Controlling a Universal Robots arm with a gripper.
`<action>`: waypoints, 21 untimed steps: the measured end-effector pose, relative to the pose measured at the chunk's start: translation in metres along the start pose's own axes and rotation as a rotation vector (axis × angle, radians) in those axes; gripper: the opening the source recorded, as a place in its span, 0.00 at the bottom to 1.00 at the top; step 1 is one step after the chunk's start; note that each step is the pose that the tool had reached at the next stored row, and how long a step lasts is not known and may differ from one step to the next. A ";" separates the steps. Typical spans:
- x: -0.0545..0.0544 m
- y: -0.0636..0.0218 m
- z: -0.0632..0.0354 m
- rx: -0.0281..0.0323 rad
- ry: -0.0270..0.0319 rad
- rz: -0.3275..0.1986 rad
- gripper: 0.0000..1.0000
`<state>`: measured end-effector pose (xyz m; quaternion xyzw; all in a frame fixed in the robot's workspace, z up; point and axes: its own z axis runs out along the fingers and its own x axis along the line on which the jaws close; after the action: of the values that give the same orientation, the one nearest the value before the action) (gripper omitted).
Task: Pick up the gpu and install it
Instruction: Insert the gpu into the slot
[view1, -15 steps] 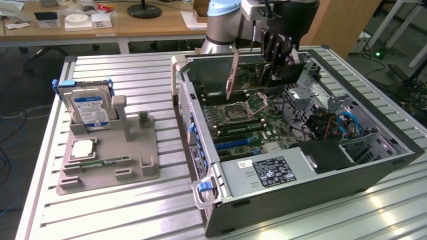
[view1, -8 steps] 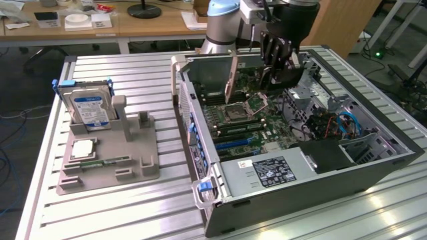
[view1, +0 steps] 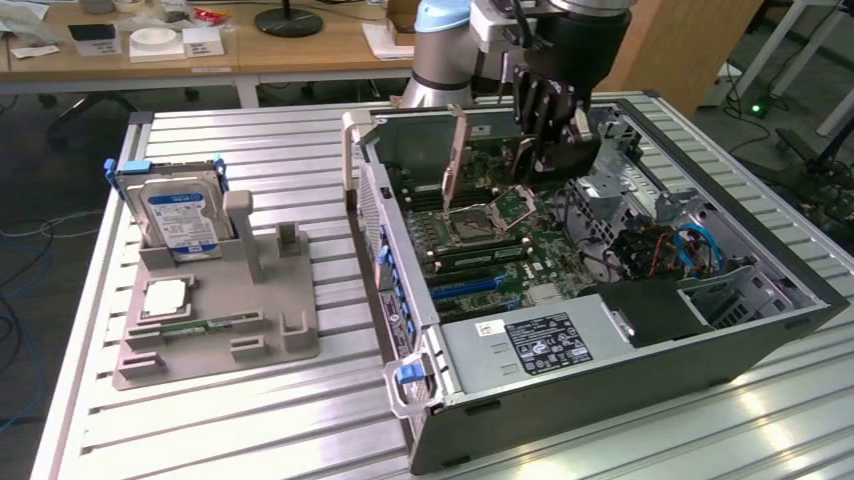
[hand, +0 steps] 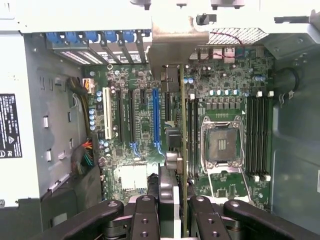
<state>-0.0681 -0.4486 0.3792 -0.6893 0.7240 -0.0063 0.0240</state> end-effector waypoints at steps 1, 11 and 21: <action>0.001 -0.0001 0.0005 0.0000 0.0001 0.000 0.28; 0.004 0.0025 0.0105 0.0001 -0.0002 0.000 0.28; 0.004 0.0039 0.0171 0.0000 -0.0002 0.000 0.28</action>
<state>-0.0715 -0.4520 0.3619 -0.6894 0.7240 -0.0063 0.0241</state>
